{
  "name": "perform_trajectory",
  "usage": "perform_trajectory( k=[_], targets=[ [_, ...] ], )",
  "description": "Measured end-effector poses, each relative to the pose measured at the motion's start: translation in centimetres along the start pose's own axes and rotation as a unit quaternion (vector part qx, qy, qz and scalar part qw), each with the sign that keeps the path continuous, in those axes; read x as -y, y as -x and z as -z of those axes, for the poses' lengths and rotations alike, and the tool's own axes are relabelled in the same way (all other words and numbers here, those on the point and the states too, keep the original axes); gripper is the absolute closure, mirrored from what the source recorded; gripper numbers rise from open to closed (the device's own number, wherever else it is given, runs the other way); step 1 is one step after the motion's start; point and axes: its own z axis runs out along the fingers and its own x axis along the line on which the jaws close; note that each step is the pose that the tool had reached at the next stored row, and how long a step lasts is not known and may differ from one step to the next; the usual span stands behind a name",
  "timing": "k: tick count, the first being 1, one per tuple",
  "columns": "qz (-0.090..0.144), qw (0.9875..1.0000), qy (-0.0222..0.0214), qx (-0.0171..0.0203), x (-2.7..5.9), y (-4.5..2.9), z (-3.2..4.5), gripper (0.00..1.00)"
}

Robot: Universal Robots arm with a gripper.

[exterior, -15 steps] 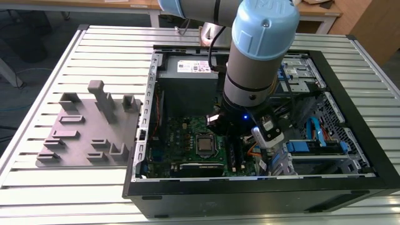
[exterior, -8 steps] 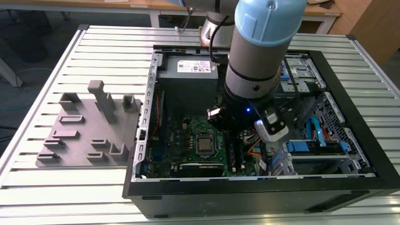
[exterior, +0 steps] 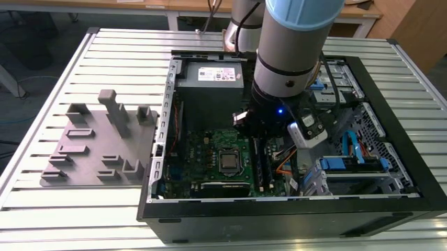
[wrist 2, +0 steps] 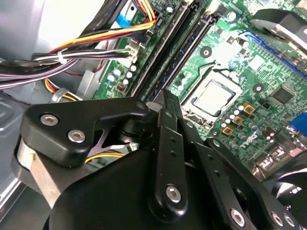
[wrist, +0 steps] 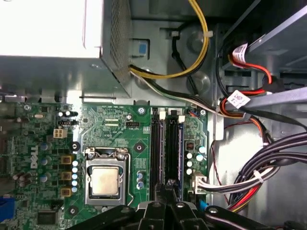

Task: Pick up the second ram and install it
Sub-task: 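Insert the second ram into the second slot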

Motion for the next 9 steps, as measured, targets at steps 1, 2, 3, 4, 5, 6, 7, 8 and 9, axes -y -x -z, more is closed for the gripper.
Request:
perform_trajectory(
  k=[1,2,3,4,5,6,7,8,9],
  targets=[
    [0.000,1.0000,0.0000,0.0000,0.00,0.00,0.00,0.93],
    [0.000,1.0000,0.0000,0.0000,0.00,-0.01,0.00,0.93],
    [0.000,1.0000,0.0000,0.0000,0.00,0.00,0.00,0.93],
    [0.000,1.0000,-0.0001,0.0000,0.00,-0.01,0.01,0.93],
    [0.000,1.0000,-0.0001,-0.0001,0.00,0.00,0.01,0.93],
    [0.000,1.0000,-0.0001,-0.0001,0.00,0.00,0.01,0.93],
    [0.000,1.0000,-0.0001,0.0000,-0.01,-0.01,0.01,0.93],
    [0.000,1.0000,-0.0001,0.0000,-0.01,-0.01,0.01,0.93],
    [0.000,1.0000,-0.0001,-0.0001,-0.01,0.00,0.01,0.93]
  ],
)
